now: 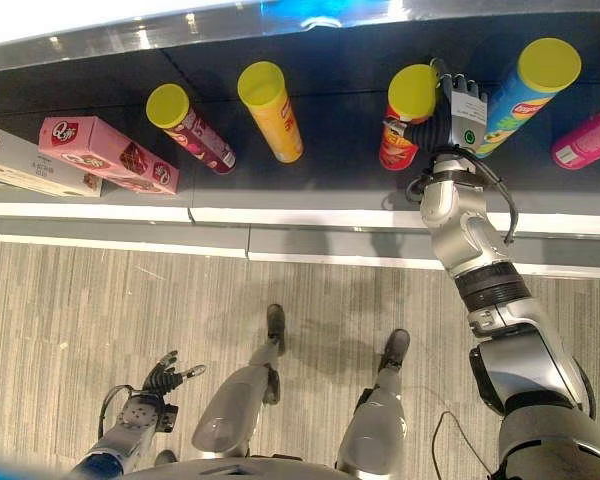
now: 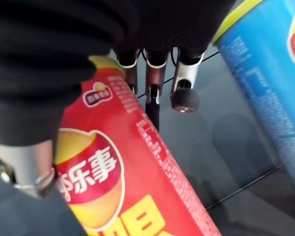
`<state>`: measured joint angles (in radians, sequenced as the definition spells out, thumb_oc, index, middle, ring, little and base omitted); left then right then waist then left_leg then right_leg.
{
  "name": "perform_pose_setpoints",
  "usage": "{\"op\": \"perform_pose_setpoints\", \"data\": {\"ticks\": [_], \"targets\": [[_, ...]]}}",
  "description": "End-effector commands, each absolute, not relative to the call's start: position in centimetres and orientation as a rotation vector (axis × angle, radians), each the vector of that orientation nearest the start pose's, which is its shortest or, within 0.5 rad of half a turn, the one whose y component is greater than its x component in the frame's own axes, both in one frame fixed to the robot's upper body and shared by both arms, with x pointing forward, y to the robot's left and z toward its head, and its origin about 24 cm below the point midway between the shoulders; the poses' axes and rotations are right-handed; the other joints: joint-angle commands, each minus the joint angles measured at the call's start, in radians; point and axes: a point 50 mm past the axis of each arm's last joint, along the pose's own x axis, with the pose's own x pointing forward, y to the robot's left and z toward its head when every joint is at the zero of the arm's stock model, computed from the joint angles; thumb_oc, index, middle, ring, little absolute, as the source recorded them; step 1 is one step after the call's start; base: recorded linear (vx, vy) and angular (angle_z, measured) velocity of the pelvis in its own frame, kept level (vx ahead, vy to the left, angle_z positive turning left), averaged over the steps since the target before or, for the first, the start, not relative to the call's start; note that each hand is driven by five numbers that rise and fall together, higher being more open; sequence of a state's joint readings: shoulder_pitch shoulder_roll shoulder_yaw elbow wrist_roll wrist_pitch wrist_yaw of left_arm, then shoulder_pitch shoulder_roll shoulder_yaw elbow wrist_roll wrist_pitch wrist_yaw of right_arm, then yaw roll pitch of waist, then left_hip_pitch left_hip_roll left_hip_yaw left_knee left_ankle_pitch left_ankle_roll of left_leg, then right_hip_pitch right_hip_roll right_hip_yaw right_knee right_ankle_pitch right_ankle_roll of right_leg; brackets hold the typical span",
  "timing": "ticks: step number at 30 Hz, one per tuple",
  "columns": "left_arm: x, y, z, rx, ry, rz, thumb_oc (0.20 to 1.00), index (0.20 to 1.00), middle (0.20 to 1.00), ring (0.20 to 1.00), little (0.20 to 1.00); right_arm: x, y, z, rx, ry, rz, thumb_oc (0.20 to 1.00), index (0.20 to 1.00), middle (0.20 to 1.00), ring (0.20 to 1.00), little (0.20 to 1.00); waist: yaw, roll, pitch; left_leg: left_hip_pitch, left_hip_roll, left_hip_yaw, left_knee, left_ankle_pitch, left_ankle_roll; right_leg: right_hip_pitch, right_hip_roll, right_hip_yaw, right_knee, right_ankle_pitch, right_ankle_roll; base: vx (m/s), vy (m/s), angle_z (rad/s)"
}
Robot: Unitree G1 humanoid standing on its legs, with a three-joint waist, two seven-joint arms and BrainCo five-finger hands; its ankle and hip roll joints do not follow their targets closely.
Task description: Put the goods on the table back onto the shelves and tidy them up.
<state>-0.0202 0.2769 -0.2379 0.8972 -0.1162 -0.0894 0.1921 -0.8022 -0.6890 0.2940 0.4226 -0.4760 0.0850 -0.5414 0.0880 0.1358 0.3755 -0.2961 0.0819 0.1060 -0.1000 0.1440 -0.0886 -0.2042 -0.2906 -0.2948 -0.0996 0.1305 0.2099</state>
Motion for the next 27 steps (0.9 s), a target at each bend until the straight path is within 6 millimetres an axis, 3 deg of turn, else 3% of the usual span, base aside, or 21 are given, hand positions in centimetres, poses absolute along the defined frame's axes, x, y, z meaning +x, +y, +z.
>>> {"op": "perform_pose_setpoints", "data": {"ticks": [1, 16, 22, 27], "targets": [[17.6, 22.2, -11.7, 0.356, 0.755, 0.120, 1.000, 1.000, 1.000, 1.000, 1.000, 36.0, -22.7, 27.3, -1.196, -0.726, -0.635, 0.200, 0.200, 0.200, 0.200, 0.200, 0.022, -0.002, -0.029, 0.016, 0.045, -0.022, 0.013, -0.051, -0.086, 0.021, -0.076, 0.019, 0.113, -0.075, 0.047, 0.03, -0.014, 0.07], [17.8, 22.0, -11.6, 0.342, 0.747, 0.129, 1.000, 1.000, 1.000, 1.000, 1.000, 36.5, -21.7, 25.8, -1.167, -0.697, -0.592, 0.200, 0.200, 0.200, 0.200, 0.200, 0.033, 0.000, -0.032, 0.014, 0.043, -0.029, 0.013, -0.051, -0.085, 0.026, -0.079, 0.010, 0.113, -0.075, 0.048, 0.01, -0.002, 0.01], [17.8, 21.8, -11.7, 0.335, 0.750, 0.125, 1.000, 1.000, 1.000, 1.000, 1.000, 37.0, -19.9, 24.9, -1.151, -0.691, -0.506, 0.200, 0.200, 0.200, 0.200, 0.200, 0.034, -0.001, -0.034, 0.018, 0.040, -0.027, 0.013, -0.053, -0.083, 0.030, -0.078, 0.011, 0.113, -0.077, 0.047, 0.00, 0.000, 0.00], [17.9, 21.7, -11.6, 0.336, 0.744, 0.123, 1.000, 1.000, 1.000, 1.000, 1.000, 37.2, -19.5, 24.7, -1.146, -0.688, -0.487, 0.200, 0.200, 0.200, 0.200, 0.200, 0.036, 0.000, -0.035, 0.019, 0.040, -0.030, 0.013, -0.054, -0.082, 0.031, -0.078, 0.010, 0.114, -0.077, 0.047, 0.00, 0.000, 0.00]]}}
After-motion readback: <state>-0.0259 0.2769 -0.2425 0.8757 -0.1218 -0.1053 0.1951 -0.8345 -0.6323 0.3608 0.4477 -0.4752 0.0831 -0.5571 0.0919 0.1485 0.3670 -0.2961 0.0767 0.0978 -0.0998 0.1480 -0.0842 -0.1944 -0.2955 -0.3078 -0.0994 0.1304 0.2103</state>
